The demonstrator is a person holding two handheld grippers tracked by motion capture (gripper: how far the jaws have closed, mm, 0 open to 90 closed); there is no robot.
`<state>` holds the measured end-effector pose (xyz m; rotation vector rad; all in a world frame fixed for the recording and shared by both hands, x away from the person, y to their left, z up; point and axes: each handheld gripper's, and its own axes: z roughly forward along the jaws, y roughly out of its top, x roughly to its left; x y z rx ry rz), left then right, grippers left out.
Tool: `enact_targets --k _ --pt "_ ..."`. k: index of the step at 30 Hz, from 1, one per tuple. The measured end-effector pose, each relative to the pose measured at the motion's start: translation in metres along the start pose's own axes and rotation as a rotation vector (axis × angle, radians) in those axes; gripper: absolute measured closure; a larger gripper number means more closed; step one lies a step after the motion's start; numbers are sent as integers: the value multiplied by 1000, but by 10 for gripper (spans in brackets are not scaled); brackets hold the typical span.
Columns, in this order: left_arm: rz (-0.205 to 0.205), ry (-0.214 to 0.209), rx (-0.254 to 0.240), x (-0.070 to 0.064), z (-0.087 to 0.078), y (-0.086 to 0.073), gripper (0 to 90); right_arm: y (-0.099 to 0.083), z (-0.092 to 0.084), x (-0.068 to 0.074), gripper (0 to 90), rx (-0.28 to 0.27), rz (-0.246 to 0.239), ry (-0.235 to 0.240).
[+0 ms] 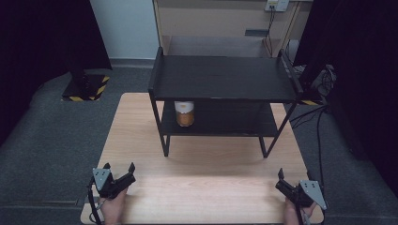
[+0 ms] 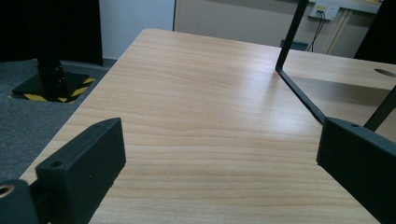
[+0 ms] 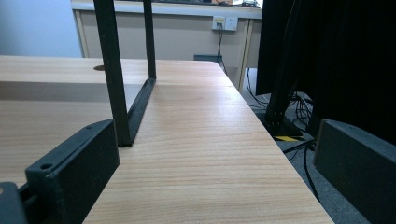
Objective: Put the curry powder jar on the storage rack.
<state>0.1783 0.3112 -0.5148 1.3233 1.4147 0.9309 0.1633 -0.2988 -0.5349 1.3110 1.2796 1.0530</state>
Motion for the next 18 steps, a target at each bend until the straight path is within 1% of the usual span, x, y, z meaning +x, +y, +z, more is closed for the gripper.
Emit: enact_targets --k 3,5,6,9,15,16,17,18 --pt "4 -1 3 0 0 0 5 0 0 0 5 -1 0 2" --pt "-1 -1 3 0 0 0 5 0 0 -1 5 -2 0 3" --pt "-12 3 3 0 0 0 5 0 0 -1 5 -2 0 3" --pt "-15 1 3 1 0 0 6 0 0 -1 5 -2 -1 3" --pt "-10 1 3 0 0 0 5 0 0 0 5 1 -5 3" --pt "9 12 7 -3 0 1 5 0 0 0 5 2 -7 3" --pt "9 12 7 -3 0 1 5 0 0 0 5 2 -7 3" --pt "23 14 7 -5 0 1 5 1 1 -1 5 4 -12 5"
